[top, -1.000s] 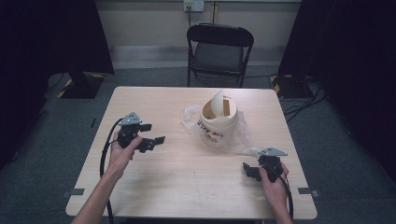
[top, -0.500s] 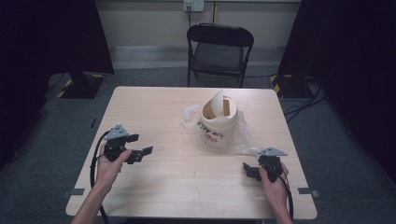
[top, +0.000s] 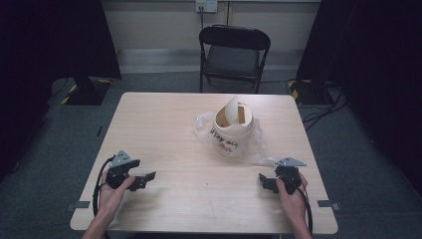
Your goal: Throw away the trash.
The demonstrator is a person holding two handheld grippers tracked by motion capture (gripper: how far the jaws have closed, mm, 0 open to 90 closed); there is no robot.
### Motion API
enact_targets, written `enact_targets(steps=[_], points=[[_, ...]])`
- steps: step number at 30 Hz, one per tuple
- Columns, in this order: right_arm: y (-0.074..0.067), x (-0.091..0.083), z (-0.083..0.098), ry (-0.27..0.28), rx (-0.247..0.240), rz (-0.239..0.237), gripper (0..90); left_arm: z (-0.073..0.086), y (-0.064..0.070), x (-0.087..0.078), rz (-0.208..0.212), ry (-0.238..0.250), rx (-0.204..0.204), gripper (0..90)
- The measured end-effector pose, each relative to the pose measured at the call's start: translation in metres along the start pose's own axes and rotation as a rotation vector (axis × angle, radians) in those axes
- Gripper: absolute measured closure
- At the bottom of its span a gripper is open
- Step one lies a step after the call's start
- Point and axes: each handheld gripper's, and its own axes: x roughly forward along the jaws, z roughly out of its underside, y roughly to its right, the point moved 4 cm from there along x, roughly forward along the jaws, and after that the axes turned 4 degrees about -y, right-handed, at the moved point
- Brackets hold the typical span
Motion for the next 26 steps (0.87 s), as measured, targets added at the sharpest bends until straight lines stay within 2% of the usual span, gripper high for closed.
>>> enact_targets(steps=[4,5,8,9,11,13,16,18,19,26], points=[[0.000,0.000,0.000,0.000,0.000,0.000,11.4,0.015,-0.001,0.005,-0.020,-0.036,0.008,16.4],[0.000,0.000,0.000,-0.001,0.000,0.000,11.4,0.017,-0.001,0.006,-0.013,-0.041,0.000,16.4],[0.000,0.000,0.000,0.000,0.000,0.000,11.4,0.019,-0.002,0.007,-0.029,-0.049,-0.006,16.5],[0.000,0.000,0.000,0.000,0.000,0.000,11.4,0.023,-0.002,0.009,-0.025,-0.050,-0.037,16.4],[0.000,0.000,0.000,-0.001,0.001,0.000,11.4,0.026,-0.006,0.012,-0.049,-0.058,-0.040,16.6],[0.000,0.000,0.000,0.000,0.000,0.000,11.4,0.028,-0.010,0.014,-0.070,-0.063,-0.062,16.9],[0.000,0.000,0.000,0.000,0.000,0.000,11.4,0.029,-0.012,0.016,-0.088,-0.057,-0.062,16.2],[0.000,0.000,0.000,0.000,0.000,0.000,11.4,0.028,-0.011,0.017,-0.106,-0.071,-0.034,15.8],[0.000,0.000,0.000,0.000,0.000,0.000,11.4,0.028,-0.010,0.018,-0.130,-0.085,-0.005,15.7],[0.000,0.000,0.000,0.001,-0.001,0.001,11.4,0.027,-0.010,0.020,-0.138,-0.088,-0.008,12.6]])
